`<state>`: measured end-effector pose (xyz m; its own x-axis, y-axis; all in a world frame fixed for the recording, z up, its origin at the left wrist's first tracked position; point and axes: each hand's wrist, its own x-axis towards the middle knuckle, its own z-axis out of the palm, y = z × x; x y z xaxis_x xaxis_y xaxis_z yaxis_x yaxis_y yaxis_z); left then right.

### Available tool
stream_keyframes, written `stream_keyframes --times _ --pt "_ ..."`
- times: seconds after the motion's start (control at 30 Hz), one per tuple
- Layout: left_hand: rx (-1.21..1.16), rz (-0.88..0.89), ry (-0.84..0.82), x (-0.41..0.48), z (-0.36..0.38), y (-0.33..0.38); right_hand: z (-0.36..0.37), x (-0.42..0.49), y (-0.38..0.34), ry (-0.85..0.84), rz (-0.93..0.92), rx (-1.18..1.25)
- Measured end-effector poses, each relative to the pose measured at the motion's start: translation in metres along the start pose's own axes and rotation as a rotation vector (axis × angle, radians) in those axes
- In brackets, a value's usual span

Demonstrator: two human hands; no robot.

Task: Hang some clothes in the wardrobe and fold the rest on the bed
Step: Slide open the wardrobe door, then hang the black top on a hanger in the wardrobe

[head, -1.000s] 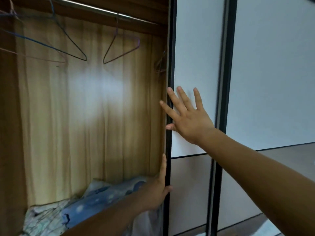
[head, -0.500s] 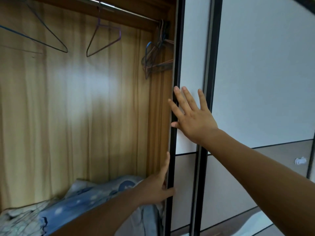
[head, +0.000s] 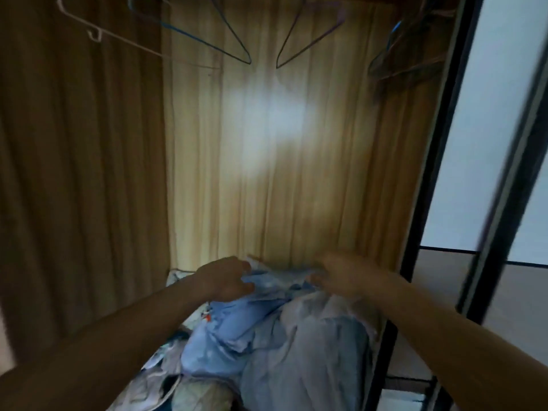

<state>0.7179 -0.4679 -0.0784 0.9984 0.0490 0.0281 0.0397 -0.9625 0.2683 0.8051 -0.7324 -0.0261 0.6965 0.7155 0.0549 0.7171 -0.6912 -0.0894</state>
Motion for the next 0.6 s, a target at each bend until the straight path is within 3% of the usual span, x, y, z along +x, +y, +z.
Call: stream_keyframes --times 0.3,0.6 --pt "0.116 -0.486 0.001 -0.167 0.012 -0.111 0.068 0.061 -0.147 -0.105 -0.314 0.011" --pt "0.06 -0.928 0.086 -0.422 0.042 -0.148 0.128 0.016 -0.361 -0.283 -0.642 0.05"
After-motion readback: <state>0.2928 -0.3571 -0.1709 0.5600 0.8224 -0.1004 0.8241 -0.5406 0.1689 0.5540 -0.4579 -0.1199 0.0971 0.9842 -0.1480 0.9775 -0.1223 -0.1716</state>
